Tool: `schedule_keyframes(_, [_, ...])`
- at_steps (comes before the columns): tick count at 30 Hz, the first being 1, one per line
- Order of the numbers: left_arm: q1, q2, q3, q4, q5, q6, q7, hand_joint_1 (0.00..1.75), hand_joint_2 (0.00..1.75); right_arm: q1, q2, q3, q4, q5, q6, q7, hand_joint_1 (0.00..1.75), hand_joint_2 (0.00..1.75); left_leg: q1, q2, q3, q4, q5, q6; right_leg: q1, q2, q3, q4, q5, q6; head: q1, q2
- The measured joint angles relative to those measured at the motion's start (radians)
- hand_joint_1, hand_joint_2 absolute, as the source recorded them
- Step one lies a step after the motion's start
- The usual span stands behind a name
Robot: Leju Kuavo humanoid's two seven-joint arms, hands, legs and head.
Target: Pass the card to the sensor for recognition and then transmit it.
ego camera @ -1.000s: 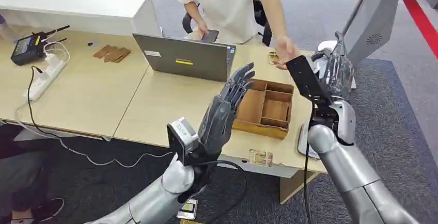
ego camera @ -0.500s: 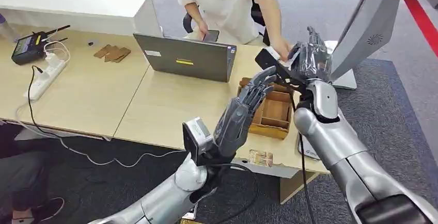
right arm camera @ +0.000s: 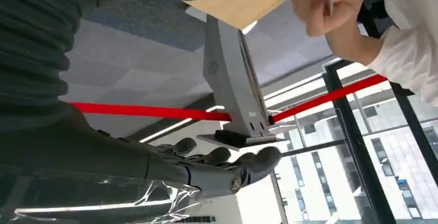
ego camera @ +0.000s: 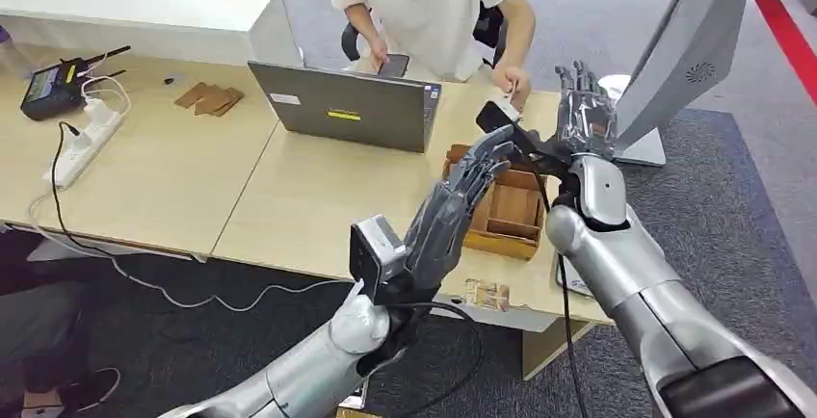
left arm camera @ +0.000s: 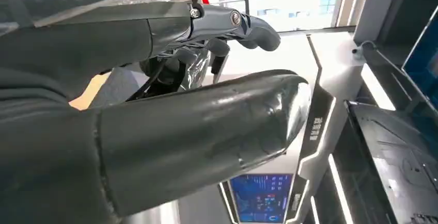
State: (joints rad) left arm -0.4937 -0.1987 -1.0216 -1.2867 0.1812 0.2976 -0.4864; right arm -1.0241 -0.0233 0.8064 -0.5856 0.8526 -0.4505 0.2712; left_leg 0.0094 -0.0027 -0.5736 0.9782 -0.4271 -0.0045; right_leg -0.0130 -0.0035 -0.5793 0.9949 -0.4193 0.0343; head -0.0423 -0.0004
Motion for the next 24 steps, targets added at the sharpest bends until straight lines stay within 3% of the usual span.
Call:
schedule_keyframes(8, [0.001,0.001,-0.001,0.0,0.001,0.016,0.008,0.0,0.0,0.0,0.004,0.003,-0.001,-0.01,-0.024,-0.006,0.0,1.75,0.0,0.0,0.0,0.0,0.001,0.0,0.0,0.0,0.001,0.0,0.001,0.0,0.0,0.0])
schedule_keyframes(14, [0.002,0.01,-0.002,-0.005,-0.006,0.046,0.019,0.0,0.0,0.011,0.003,-0.003,-0.037,-0.089,-0.068,-0.051,0.0,1.75,0.0,0.0,0.001,0.0,0.0,0.0,0.0,0.0,0.0,0.0,0.001,0.0,0.0,0.0])
schedule_keyframes(17, [0.009,0.018,-0.001,-0.016,-0.022,0.07,0.038,0.0,0.0,0.056,-0.003,-0.014,-0.118,-0.169,-0.101,-0.066,0.0,1.75,0.0,0.0,0.001,0.0,0.0,0.0,0.0,0.0,0.001,0.0,0.001,0.0,0.0,0.0])
schedule_keyframes(24, [0.027,0.049,0.005,-0.07,-0.069,0.16,0.095,0.0,0.0,0.267,-0.034,-0.025,-0.38,-0.342,-0.098,-0.112,0.0,1.75,0.0,0.0,0.001,0.0,0.0,0.0,0.0,0.0,0.001,0.0,0.0,0.0,0.0,0.0])
